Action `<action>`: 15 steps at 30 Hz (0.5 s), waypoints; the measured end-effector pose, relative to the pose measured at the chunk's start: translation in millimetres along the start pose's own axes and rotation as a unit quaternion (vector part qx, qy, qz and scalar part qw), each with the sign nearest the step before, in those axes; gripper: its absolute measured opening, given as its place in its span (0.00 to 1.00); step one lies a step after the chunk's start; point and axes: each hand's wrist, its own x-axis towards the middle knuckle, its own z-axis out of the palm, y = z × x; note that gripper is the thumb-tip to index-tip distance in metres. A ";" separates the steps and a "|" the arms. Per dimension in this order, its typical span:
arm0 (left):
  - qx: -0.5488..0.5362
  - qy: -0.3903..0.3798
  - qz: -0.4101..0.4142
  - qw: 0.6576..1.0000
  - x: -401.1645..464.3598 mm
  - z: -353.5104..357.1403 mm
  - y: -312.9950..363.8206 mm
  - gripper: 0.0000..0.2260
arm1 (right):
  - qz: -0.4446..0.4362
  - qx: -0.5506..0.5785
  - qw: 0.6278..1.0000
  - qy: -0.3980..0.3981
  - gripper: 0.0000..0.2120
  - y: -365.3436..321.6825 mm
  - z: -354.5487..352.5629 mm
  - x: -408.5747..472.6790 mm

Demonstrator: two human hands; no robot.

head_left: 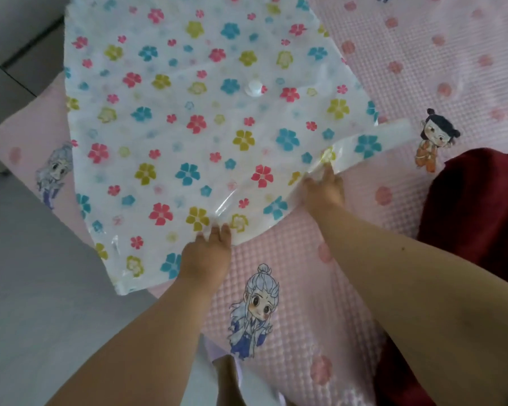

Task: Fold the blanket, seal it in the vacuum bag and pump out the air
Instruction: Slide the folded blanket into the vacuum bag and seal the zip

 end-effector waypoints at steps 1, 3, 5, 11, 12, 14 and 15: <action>0.017 0.010 0.023 1.000 3.5 -2.1 -7.4 0.23 | 0.024 0.054 0.998 -0.001 0.26 -10.4 2.2 6.3; 0.037 0.007 0.073 0.997 6.1 -10.4 -15.2 0.18 | 0.074 0.156 0.985 0.026 0.23 -19.5 1.9 15.8; 0.030 -0.004 0.141 0.990 6.9 -17.4 -13.7 0.12 | 0.109 0.207 0.970 0.059 0.20 -19.2 -6.1 18.4; -0.117 0.090 0.253 0.956 16.2 -24.6 27.4 0.17 | 0.110 0.100 0.971 0.188 0.23 7.0 -33.9 4.8; -0.131 0.102 0.254 0.953 20.6 -23.6 31.2 0.22 | 0.103 0.085 0.972 0.193 0.25 13.6 -33.2 -1.3; -0.127 0.094 0.243 0.957 29.0 -23.4 33.7 0.30 | 0.092 0.060 0.977 0.183 0.27 24.6 -27.7 -16.6; -0.119 0.077 0.236 0.961 33.4 -22.0 34.2 0.31 | 0.090 0.037 0.981 0.169 0.27 29.4 -23.1 -25.6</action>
